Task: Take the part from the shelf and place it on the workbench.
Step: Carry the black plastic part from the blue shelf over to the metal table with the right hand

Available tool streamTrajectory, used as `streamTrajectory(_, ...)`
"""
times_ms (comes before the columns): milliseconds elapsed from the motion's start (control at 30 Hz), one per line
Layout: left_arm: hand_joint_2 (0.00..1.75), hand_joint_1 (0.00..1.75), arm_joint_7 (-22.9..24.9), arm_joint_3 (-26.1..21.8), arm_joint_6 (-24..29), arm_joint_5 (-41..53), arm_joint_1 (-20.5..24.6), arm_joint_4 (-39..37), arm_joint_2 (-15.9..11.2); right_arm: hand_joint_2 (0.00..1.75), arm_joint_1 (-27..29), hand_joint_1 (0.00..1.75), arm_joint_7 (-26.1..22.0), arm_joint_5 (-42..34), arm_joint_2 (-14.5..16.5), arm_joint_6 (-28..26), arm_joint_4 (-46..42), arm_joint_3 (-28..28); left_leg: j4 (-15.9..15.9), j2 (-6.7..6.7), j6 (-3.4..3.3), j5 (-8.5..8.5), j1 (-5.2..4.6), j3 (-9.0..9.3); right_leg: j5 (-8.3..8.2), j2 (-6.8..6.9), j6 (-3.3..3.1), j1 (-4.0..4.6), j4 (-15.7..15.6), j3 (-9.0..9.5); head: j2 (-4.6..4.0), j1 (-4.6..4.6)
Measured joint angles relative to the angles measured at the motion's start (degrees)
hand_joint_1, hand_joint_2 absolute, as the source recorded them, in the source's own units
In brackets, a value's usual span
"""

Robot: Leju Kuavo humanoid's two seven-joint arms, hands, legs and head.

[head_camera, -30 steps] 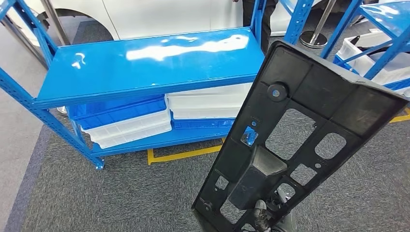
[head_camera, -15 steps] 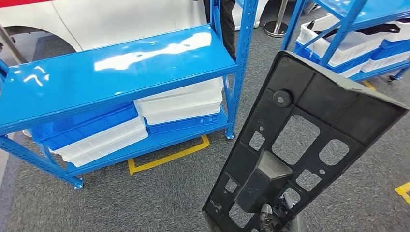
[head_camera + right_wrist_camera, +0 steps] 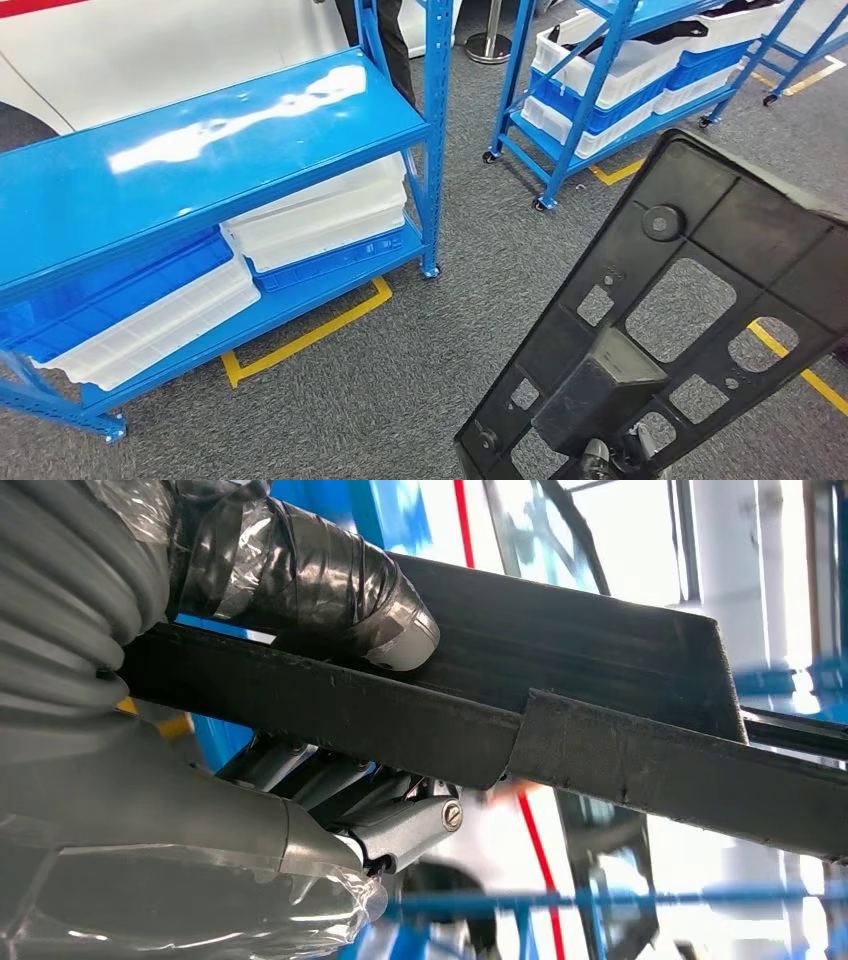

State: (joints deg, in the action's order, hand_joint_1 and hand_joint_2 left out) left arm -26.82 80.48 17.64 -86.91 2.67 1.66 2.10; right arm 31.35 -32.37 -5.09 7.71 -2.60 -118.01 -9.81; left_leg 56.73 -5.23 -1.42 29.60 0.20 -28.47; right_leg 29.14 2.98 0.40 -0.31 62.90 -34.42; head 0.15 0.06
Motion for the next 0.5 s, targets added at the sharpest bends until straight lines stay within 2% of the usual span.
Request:
streamTrajectory(33,1.75,0.00,0.0,0.0,0.0,0.0,0.0,0.0,0.1,1.75,0.2,1.75,0.0,0.3,0.5,0.3,-0.3,0.6,0.0,-0.55,0.24,0.15,-0.13,0.21,-0.54,0.96,-0.35,0.28,-2.6,1.46,0.00,0.00)
streamTrajectory(67,1.75,0.00,0.0,0.0,0.0,-0.1,0.1,0.0,0.1,1.75,0.3,1.75,0.0,0.8,1.1,0.7,-0.5,1.2,0.1,-1.10,0.48,0.27,-0.24,0.36,-0.54,1.53,-0.64,0.56,-3.7,2.03,0.00,-0.01)
streamTrajectory(133,1.75,0.00,0.0,0.0,0.0,-0.1,0.3,0.0,0.2,1.75,0.7,1.75,0.0,2.0,2.4,1.7,-1.0,2.4,0.0,-2.12,0.93,0.46,-0.33,0.64,-0.72,0.37,-1.07,0.65,-3.9,1.90,0.00,0.00)
streamTrajectory(167,1.75,0.00,0.0,0.1,0.1,-0.2,0.4,0.0,0.2,1.75,1.0,1.75,-0.1,2.7,3.2,2.2,-1.2,3.1,0.3,-1.80,1.22,0.86,-0.28,0.65,-0.90,-0.22,-1.33,0.48,-4.2,1.88,0.00,-0.01)
streamTrajectory(233,1.75,0.00,-0.1,0.1,0.3,-0.4,0.5,-0.1,0.2,1.75,1.2,1.75,-0.2,3.8,4.8,3.1,-1.7,4.2,3.5,1.04,1.84,3.37,-0.05,-0.58,-1.37,-1.49,-1.99,0.01,-4.7,1.85,0.00,-0.02)
streamTrajectory(267,1.75,0.00,-0.1,0.1,0.3,-0.5,0.4,-0.1,0.2,1.75,1.3,1.75,-0.3,4.3,5.5,3.4,-1.9,4.7,6.8,2.92,2.10,5.36,0.14,-1.99,-1.52,-2.12,-2.21,-0.04,-4.7,1.74,0.00,-0.02)
streamTrajectory(300,1.75,0.00,-0.1,0.2,0.4,-0.6,0.3,-0.1,0.2,1.75,1.3,1.75,-0.4,4.6,6.1,3.6,-2.0,5.0,10.7,4.09,2.27,7.32,0.24,-3.73,-1.61,-2.82,-2.36,-0.05,-4.7,1.59,0.00,-0.03)
streamTrajectory(333,1.75,0.00,-0.1,0.2,0.4,-0.6,0.3,-0.1,0.2,1.75,1.3,1.75,-0.5,4.8,6.6,3.7,-2.1,5.4,14.2,4.56,2.40,8.65,0.32,-5.31,-1.65,-3.60,-2.41,-0.03,-4.6,1.45,0.00,-0.03)
streamTrajectory(367,1.75,0.00,-0.2,0.2,0.4,-0.6,0.2,-0.1,0.2,1.75,1.4,1.75,-0.6,5.1,7.0,3.7,-2.2,5.7,16.1,4.72,2.47,8.84,0.37,-6.18,-1.66,-4.44,-2.42,-0.02,-4.4,1.35,0.00,-0.03)
streamTrajectory(400,1.75,0.00,-0.2,0.2,0.4,-0.6,0.2,-0.1,0.2,1.75,1.5,1.75,-0.7,5.4,7.4,3.7,-2.3,6.0,15.9,4.79,2.49,7.89,0.42,-6.12,-1.66,-5.31,-2.41,-0.02,-4.3,1.30,0.00,-0.03)
streamTrajectory(433,1.75,0.00,-0.2,0.2,0.4,-0.6,0.2,-0.1,0.1,1.75,1.6,1.75,-0.8,5.8,7.8,3.7,-2.5,6.2,13.4,5.02,2.46,5.93,0.49,-5.06,-1.65,-6.21,-2.38,-0.04,-4.1,1.30,0.00,-0.03)
streamTrajectory(467,1.75,0.00,-0.3,0.2,0.3,-0.6,0.3,-0.1,0.1,1.75,1.7,1.75,-0.9,6.4,8.2,3.6,-2.7,6.5,9.6,5.85,2.37,3.61,0.61,-3.39,-1.63,-7.06,-2.30,-0.07,-3.9,1.29,0.00,-0.03)
streamTrajectory(500,1.75,0.00,-0.3,0.3,0.2,-0.6,0.3,-0.1,0.0,1.75,1.7,1.75,-1.0,6.9,8.5,3.6,-2.9,6.7,5.9,7.51,2.25,1.94,0.74,-1.87,-1.64,-7.85,-2.09,-0.02,-3.7,1.16,0.00,-0.03)
